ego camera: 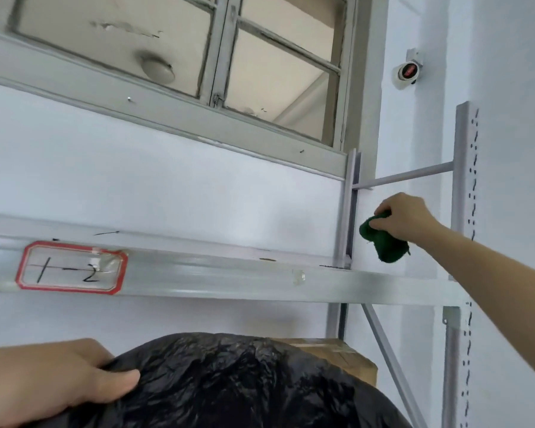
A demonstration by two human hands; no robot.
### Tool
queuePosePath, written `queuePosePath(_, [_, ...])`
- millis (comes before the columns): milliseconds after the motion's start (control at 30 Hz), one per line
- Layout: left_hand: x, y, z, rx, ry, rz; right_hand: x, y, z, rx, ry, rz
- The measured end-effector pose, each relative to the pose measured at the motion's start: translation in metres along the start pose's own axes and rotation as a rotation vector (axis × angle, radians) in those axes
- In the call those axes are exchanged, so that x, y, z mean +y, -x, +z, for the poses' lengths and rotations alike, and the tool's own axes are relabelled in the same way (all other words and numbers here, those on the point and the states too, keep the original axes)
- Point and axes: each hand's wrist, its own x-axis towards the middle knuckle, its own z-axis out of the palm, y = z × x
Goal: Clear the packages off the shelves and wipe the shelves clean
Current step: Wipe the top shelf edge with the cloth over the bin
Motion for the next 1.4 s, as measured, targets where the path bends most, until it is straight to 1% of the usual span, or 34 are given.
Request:
queuePosePath(33, [0.013,0.003,0.008,-0.058,-0.005,-0.011,0.009,-0.005,0.013,-0.109,0.063,0.034])
queuePosePath(67, [0.021,-0.003,0.014,-0.035,0.009,0.015,0.016,-0.007,0.024,-0.227,0.092,0.078])
queuePosePath(133, [0.032,-0.006,0.022,-0.011,-0.006,0.015,0.023,-0.006,0.042,-0.427,-0.025,0.183])
queuePosePath(167, [0.038,-0.004,0.026,-0.034,0.007,0.005,0.025,-0.004,0.047,-0.484,-0.072,0.198])
queuePosePath(233, [0.045,-0.005,0.031,-0.018,-0.016,0.036,0.03,-0.001,0.051,-0.535,-0.054,0.175])
queuePosePath(300, [0.042,-0.008,0.033,0.018,-0.015,0.039,0.034,0.002,0.052,-0.519,-0.045,0.15])
queuePosePath(400, [0.043,-0.015,0.039,0.034,0.009,0.013,0.034,0.005,0.053,-0.526,-0.139,0.087])
queuePosePath(467, [0.049,-0.014,0.043,0.002,0.045,0.004,0.024,0.008,0.053,-0.544,-0.206,0.004])
queuePosePath(567, [0.064,-0.008,0.045,0.002,0.115,-0.015,0.0,0.017,0.051,-0.588,-0.258,-0.123])
queuePosePath(667, [0.074,0.0,0.043,-0.019,0.127,-0.008,-0.019,0.029,0.05,-0.644,-0.344,-0.198])
queuePosePath(800, [0.081,0.005,0.038,-0.038,0.154,-0.008,-0.037,0.048,0.043,-0.661,-0.469,-0.311])
queuePosePath(900, [0.085,0.006,0.036,-0.083,0.164,-0.024,-0.045,0.066,0.037,-0.631,-0.56,-0.413])
queuePosePath(1000, [0.09,0.009,0.033,-0.123,0.174,-0.046,-0.045,0.08,0.03,-0.582,-0.621,-0.473])
queuePosePath(1067, [0.093,0.009,0.032,-0.142,0.174,-0.048,-0.044,0.084,0.023,-0.607,-0.711,-0.48])
queuePosePath(1133, [0.096,0.011,0.032,-0.126,0.185,-0.059,-0.046,0.08,0.016,-0.634,-0.842,-0.428])
queuePosePath(1200, [0.101,0.013,0.032,-0.103,0.169,-0.07,-0.048,0.068,0.014,-0.577,-0.917,-0.337])
queuePosePath(1267, [0.102,0.013,0.031,-0.066,0.151,-0.086,-0.052,0.052,0.019,-0.475,-0.885,-0.262])
queuePosePath(1333, [0.101,0.014,0.03,-0.049,0.142,-0.1,-0.056,0.035,0.034,-0.398,-0.785,-0.216])
queuePosePath(1400, [0.1,0.016,0.029,-0.047,0.133,-0.096,-0.063,0.022,0.056,-0.393,-0.636,-0.195])
